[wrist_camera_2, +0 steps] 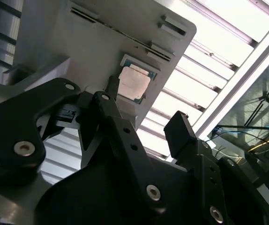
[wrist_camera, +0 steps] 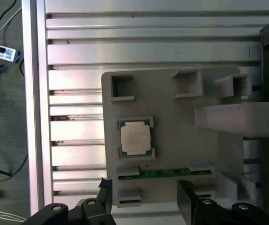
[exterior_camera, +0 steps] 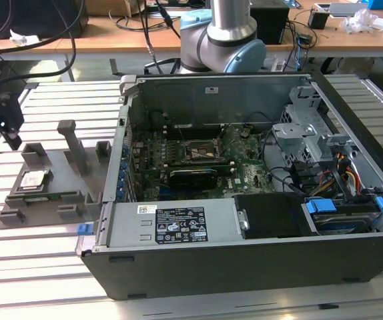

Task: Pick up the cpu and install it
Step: 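Pick up the cpu and move it towards the insertion slot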

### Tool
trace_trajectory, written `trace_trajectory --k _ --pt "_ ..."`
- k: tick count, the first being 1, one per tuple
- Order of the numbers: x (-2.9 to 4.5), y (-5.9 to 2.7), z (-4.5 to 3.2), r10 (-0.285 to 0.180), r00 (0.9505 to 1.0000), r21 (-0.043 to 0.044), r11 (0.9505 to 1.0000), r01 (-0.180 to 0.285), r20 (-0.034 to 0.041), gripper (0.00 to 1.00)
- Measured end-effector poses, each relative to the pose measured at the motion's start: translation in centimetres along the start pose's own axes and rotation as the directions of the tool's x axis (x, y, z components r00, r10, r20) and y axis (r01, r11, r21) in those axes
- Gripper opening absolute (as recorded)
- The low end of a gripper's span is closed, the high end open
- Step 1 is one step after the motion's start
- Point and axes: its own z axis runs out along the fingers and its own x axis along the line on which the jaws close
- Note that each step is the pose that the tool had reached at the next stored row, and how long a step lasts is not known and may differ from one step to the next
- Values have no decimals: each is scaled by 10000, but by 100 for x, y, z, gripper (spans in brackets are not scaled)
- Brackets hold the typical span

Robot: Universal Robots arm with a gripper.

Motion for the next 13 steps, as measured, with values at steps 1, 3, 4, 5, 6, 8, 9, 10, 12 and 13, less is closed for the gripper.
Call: trace_trajectory --k 1,3,4,5,6,8,9,10,12,13 --pt "0 0 3 -72 10000 46 10000 72 5 66" --pt "0 1 4 -255 9997 124 9996 254 8 66" --pt "0 11 6 -408 9992 132 9991 408 13 66" --pt "0 14 9 -528 9986 130 9985 528 16 66" --pt "0 16 11 -745 9972 126 9971 745 22 66" --pt "-4 31 15 -1059 9944 117 9943 1059 31 66" --pt "-3 31 15 -1061 9943 116 9943 1061 32 66" --pt "-4 31 15 -1062 9943 115 9943 1061 32 66" --pt "-3 31 15 -1063 9943 114 9943 1062 33 66" --pt "-3 31 16 -1063 9943 114 9943 1063 31 66"
